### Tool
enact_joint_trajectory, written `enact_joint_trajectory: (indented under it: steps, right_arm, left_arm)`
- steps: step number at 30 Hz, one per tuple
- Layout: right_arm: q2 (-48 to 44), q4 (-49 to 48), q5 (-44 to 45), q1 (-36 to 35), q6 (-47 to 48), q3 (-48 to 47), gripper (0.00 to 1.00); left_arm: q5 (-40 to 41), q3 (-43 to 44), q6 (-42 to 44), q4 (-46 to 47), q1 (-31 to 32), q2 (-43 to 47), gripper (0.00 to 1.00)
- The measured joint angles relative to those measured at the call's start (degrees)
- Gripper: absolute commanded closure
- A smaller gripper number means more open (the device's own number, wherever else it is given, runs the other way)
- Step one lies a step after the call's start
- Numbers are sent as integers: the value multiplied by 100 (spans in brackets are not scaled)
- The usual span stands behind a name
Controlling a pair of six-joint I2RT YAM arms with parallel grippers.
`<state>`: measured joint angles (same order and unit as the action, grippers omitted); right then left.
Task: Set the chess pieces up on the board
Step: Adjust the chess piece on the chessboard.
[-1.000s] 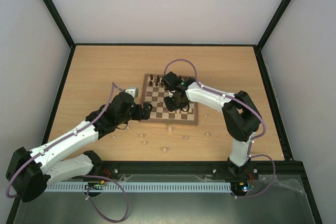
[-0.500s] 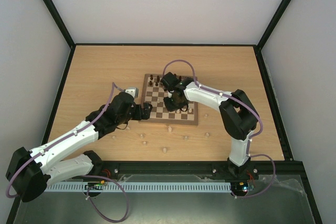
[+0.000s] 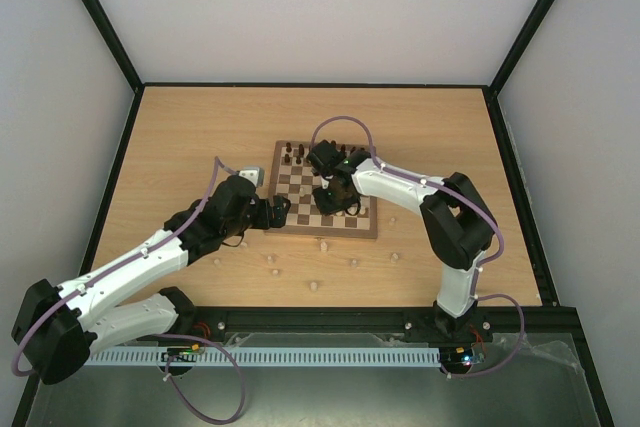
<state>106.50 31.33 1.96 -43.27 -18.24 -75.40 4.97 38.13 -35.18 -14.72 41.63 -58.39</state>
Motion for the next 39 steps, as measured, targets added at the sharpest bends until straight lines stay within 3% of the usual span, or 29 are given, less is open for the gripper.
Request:
enact_joint_trajectory:
  steps: [4,7,13,23,33,39]
  right_arm:
    - [-11,0,0,0,-7,13,81]
    - [-11,4,2,0,-9,15,65]
    - [-11,17,0,-9,-35,-13,59]
    - [138,157,-131,-13,-33,-1322,61]
    - [1274,293,-240,-153,-11,-2275,63]
    - [1705,481,-136,-214,-7,-2472,74]
  left_arm:
    - [0,0,0,0,0,0,1]
    - [0,0,0,0,0,0,1]
    - [0,0,-2,0,0,2,0]
    - [9,0,-11,-63,0,280,0]
    - [114,0,-68,-278,0,723,1]
    - [162,0,-87,-348,0,817,0]
